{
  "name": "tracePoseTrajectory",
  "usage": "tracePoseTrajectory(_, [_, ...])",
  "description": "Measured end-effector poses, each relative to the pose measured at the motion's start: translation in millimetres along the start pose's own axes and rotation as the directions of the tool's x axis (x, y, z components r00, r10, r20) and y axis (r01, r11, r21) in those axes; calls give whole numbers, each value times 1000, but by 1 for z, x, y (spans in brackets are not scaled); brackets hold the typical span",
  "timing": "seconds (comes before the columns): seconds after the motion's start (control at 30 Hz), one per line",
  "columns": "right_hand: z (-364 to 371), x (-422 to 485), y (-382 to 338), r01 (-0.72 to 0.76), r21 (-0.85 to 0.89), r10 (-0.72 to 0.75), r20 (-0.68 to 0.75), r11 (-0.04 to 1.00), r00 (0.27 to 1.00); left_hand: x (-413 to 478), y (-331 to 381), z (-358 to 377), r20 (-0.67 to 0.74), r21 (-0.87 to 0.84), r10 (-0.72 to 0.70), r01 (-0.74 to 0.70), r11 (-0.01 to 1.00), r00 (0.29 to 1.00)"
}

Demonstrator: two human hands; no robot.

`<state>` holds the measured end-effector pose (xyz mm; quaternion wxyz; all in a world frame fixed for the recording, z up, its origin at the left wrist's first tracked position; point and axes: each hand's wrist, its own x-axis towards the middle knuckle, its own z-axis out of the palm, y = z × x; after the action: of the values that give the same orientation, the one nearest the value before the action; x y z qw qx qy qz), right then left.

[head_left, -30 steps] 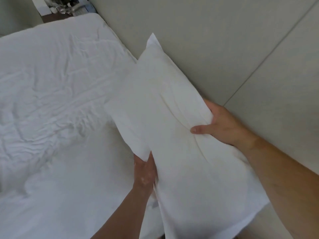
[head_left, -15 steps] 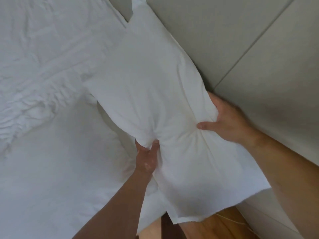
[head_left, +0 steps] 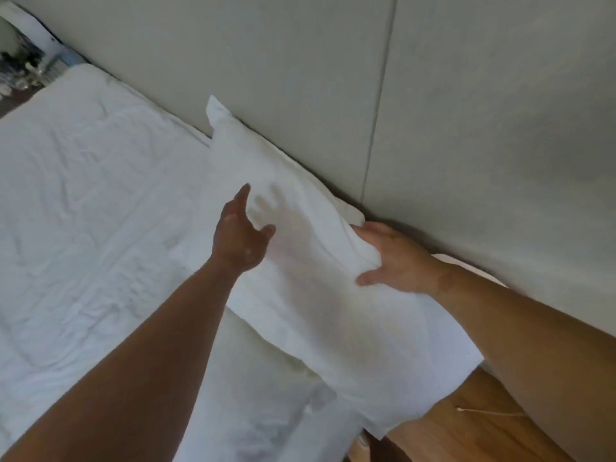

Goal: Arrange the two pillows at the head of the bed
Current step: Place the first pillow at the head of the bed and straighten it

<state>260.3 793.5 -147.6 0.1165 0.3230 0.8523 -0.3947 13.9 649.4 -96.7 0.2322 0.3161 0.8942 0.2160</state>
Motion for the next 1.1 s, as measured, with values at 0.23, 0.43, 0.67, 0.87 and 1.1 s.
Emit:
tracePoseTrajectory(0.23, [24,-31,-17,131,-46,-131,-11,990,991,86,63,-21,598,542,246,-611,577,763])
tracePoseTrajectory(0.43, [41,-53,-36,111,-131,-114,-15,985,993,113,74,-28,732,627,12,-680,381,681])
tracePoseTrajectory(0.67, [23,-83,-43,-277,12,277,-80,961,957,127,50,-68,692,678,17,-658,329,721])
tracePoseTrajectory(0.87, [3,-117,-40,-480,-151,488,20,864,873,131,11,-104,604,756,83,-603,256,793])
tracePoseTrajectory(1.1, [8,-135,-55,-514,-75,496,-177,855,850,113,15,-124,599,735,297,-658,165,744])
